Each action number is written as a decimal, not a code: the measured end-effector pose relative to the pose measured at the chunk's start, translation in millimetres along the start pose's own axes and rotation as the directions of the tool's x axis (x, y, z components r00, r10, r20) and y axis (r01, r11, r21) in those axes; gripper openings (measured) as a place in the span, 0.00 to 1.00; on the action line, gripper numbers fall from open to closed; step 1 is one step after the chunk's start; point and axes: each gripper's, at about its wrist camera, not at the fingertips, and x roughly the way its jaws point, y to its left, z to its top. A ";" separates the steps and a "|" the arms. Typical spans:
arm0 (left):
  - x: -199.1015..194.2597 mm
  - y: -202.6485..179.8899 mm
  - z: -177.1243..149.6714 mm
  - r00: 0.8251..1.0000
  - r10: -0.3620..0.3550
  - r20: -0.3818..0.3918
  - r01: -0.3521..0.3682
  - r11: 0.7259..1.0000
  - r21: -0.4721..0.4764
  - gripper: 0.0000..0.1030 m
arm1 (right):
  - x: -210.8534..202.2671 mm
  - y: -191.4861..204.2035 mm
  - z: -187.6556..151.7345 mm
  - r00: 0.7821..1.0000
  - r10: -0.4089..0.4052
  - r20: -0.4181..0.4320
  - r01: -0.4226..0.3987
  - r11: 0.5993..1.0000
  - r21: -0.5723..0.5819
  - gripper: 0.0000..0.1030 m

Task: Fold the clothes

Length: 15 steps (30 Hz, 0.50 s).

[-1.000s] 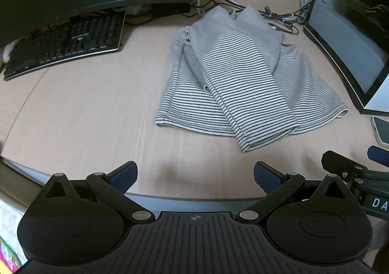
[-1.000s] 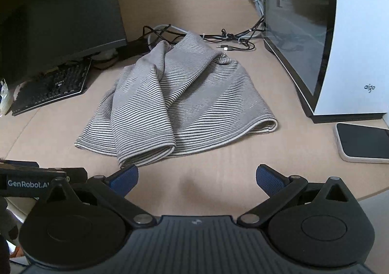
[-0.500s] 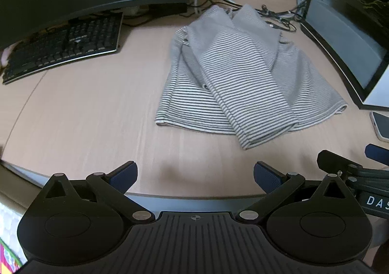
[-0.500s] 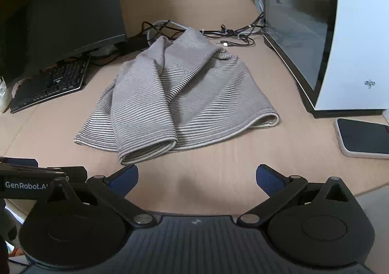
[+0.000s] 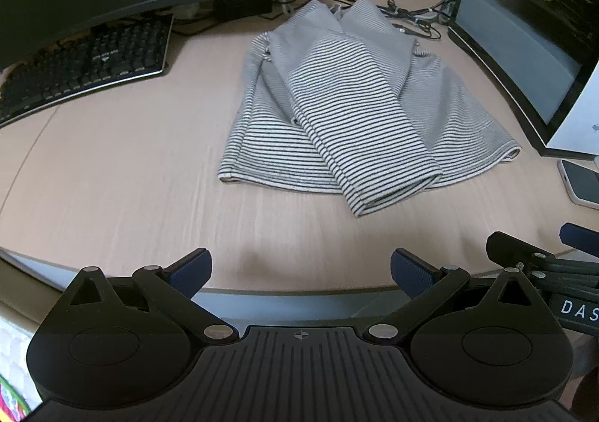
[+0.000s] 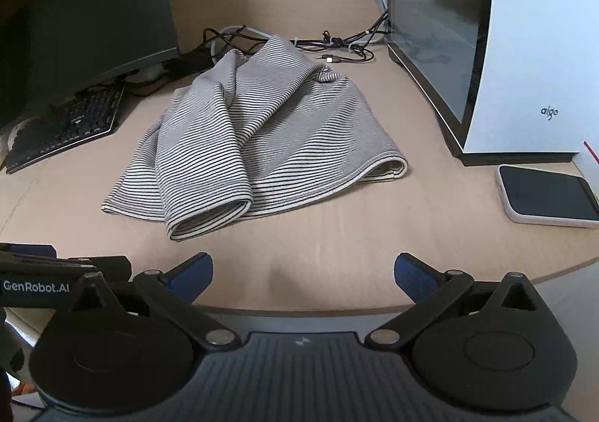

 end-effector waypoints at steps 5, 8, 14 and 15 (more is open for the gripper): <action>-0.5 0.1 -0.5 1.000 0.002 0.002 -0.002 1.000 -0.002 1.00 | -1.4 -1.8 -0.3 1.000 -0.002 0.003 0.002 1.000 0.008 1.00; -0.7 0.2 -0.5 1.000 0.002 0.002 -0.002 1.000 -0.006 1.00 | -1.1 -2.3 -0.1 1.000 -0.003 0.004 0.002 1.000 0.008 1.00; -0.9 0.1 -0.9 1.000 0.004 -0.001 -0.004 1.000 -0.011 1.00 | -1.1 -3.2 1.2 1.000 -0.002 0.002 0.002 1.000 0.008 1.00; -1.1 0.0 -1.0 1.000 0.004 -0.001 -0.004 1.000 -0.011 1.00 | -0.9 -3.3 1.2 1.000 -0.001 0.002 0.001 1.000 0.009 1.00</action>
